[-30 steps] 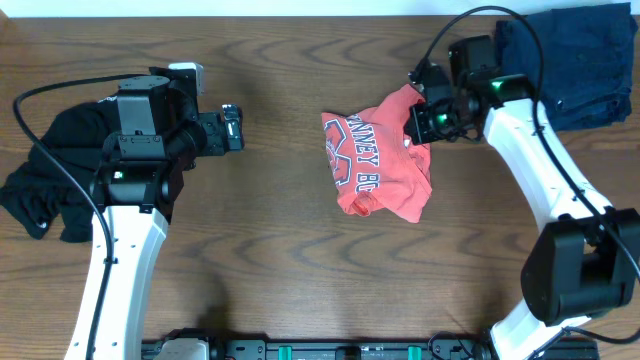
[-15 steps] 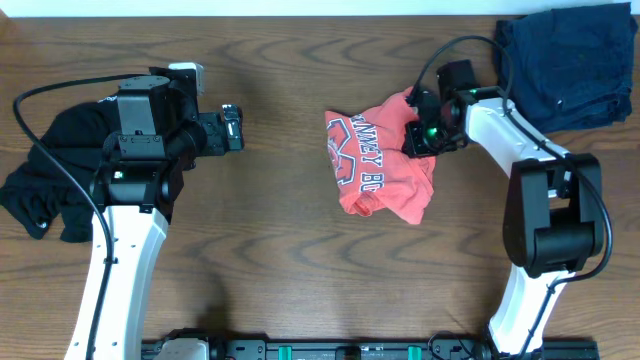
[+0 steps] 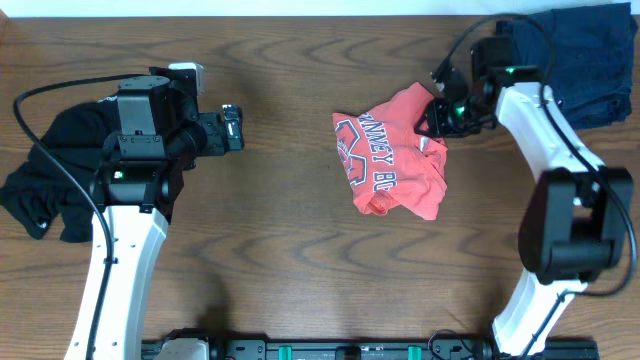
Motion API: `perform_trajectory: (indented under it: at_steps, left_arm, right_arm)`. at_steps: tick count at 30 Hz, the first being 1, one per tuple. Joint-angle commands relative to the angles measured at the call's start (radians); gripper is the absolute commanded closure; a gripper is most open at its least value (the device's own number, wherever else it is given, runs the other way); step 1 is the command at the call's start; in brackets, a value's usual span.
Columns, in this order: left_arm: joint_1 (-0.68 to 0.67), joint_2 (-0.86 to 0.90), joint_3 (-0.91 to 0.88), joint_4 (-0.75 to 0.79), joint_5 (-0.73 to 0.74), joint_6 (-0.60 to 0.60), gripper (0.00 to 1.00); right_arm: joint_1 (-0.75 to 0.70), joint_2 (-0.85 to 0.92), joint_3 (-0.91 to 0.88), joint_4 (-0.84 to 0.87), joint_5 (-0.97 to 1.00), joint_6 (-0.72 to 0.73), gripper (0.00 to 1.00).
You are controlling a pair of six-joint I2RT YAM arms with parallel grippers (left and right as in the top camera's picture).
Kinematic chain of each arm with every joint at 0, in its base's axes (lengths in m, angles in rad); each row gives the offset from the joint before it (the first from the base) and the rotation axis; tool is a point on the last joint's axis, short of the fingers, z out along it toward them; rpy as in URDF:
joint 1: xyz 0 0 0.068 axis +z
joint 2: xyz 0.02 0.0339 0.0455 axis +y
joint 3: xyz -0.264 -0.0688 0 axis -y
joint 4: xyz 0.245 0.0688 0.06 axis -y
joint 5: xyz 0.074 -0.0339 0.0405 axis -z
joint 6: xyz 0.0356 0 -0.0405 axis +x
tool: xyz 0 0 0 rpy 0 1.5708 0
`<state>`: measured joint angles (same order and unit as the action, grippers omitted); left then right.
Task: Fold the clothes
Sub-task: 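Grasp the folded red shirt's right edge with the right gripper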
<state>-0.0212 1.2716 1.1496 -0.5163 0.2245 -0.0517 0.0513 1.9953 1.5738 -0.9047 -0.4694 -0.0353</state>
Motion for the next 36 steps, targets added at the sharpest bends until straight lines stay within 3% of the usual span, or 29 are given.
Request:
perform_trajectory:
  at_steps: [1,5,14,28,36]
  left_arm:
    - [0.005,0.003,0.013,0.001,-0.013,0.013,0.02]
    - [0.005,0.003,0.013,0.001,-0.013,0.013,0.02]
    - [0.005,0.016,0.013,0.001,-0.012,0.013,0.02]
    - [0.005,0.018,0.013,0.001,-0.013,0.013,0.02]
    - [0.005,0.031,0.013,0.001,-0.012,0.013,0.02]
  right_arm:
    - [-0.019,-0.092,0.037,-0.04,0.047,-0.026,0.12]
    - [-0.08,-0.075,0.023,-0.087,0.021,-0.077,0.05]
    - [-0.121,0.056,-0.037,-0.083,-0.095,-0.176,0.23]
    - [-0.111,0.227,-0.038,-0.032,-0.266,-0.228,0.23]
    - [-0.063,0.322,-0.038,-0.014,-0.348,-0.227,0.32]
